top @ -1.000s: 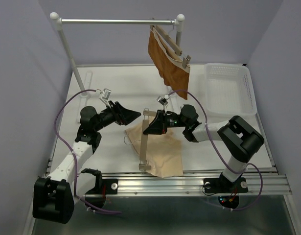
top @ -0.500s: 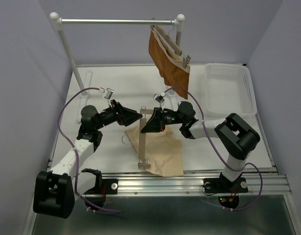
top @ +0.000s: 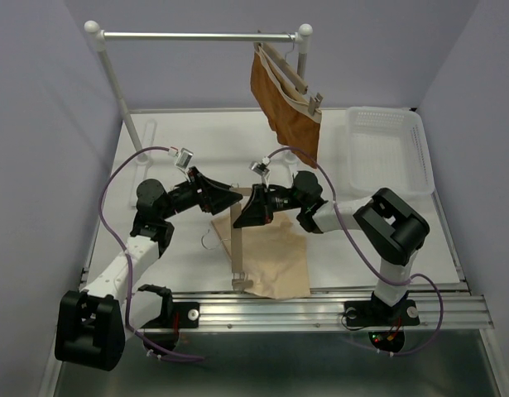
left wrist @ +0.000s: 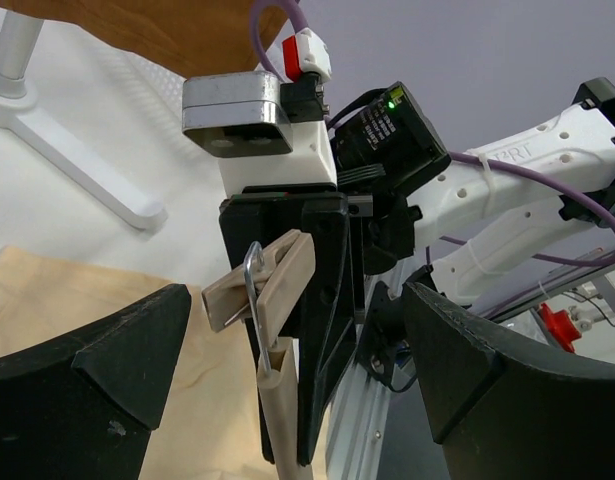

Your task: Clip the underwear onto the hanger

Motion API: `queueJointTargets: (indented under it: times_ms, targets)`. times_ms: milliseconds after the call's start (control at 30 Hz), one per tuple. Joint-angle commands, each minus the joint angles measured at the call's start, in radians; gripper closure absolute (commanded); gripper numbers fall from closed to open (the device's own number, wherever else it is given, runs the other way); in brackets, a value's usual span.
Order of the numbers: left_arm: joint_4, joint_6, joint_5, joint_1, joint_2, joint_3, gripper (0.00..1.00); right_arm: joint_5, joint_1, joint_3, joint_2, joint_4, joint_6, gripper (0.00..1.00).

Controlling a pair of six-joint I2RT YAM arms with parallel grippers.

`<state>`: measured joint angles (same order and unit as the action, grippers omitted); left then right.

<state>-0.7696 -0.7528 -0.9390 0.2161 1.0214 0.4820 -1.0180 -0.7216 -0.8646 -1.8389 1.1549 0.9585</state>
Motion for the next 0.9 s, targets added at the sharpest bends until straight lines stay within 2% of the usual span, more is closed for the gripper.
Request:
queueJointTargets:
  times_ms: [0,267,600,867]
  targets:
    - [-0.068,-0.005,-0.015,0.008,-0.026,0.027,0.01,-0.031,-0.03,-0.063,-0.011,0.077,0.029,0.99]
    - [-0.069,-0.01,-0.015,0.011,-0.037,0.018,0.01,-0.015,-0.039,-0.071,-0.022,0.112,0.039,0.99]
    - [-0.094,-0.039,-0.009,0.014,-0.064,-0.014,0.01,0.048,-0.039,-0.082,-0.046,0.063,-0.01,0.99]
    - [-0.1,-0.06,0.002,0.012,-0.092,-0.033,0.01,0.156,-0.039,-0.06,-0.031,0.02,-0.044,0.99]
